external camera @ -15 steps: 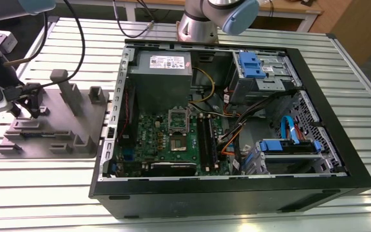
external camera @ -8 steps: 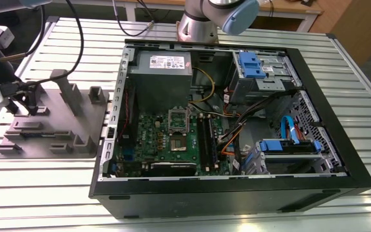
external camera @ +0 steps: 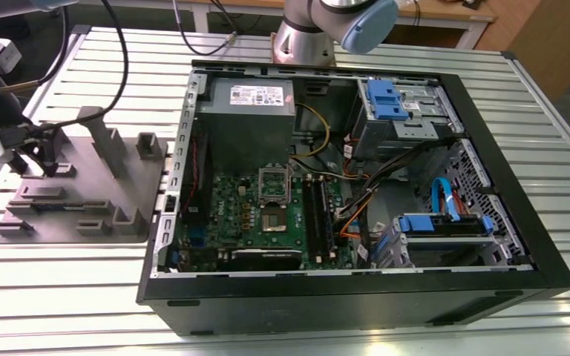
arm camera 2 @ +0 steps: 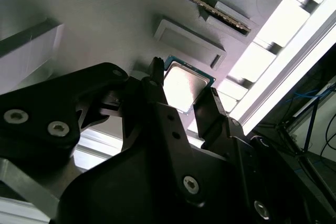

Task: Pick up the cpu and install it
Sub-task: 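Pick up the cpu and move it towards the insertion slot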

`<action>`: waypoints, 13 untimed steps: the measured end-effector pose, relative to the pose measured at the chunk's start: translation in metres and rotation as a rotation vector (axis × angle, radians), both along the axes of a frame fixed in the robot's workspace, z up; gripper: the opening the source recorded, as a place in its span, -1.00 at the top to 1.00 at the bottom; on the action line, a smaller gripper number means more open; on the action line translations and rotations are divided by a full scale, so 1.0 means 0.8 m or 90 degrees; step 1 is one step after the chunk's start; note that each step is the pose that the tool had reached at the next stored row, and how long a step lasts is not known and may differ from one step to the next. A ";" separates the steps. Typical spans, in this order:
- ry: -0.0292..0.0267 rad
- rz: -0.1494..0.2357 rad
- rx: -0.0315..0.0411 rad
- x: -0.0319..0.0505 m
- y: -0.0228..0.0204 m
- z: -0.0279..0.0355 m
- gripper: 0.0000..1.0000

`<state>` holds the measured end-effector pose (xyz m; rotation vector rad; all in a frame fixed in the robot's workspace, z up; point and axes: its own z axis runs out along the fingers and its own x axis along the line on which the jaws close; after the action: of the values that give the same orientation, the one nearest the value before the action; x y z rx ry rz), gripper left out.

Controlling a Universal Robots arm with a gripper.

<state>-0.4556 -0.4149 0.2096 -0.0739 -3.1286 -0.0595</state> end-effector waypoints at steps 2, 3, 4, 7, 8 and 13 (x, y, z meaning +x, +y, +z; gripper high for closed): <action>0.0000 0.000 0.0000 0.000 0.0000 0.0007 0.05; 0.0001 0.000 0.0000 0.000 0.0000 0.0010 0.05; 0.0000 0.000 0.0000 0.000 0.0000 0.0013 0.05; 0.0001 0.000 -0.0001 0.000 0.0000 0.0026 0.05; 0.0000 0.000 0.0000 0.000 0.0000 0.0030 0.05; 0.0000 0.000 0.0000 0.000 0.0000 0.0051 0.05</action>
<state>-0.4556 -0.4149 0.2137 -0.0739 -3.1286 -0.0595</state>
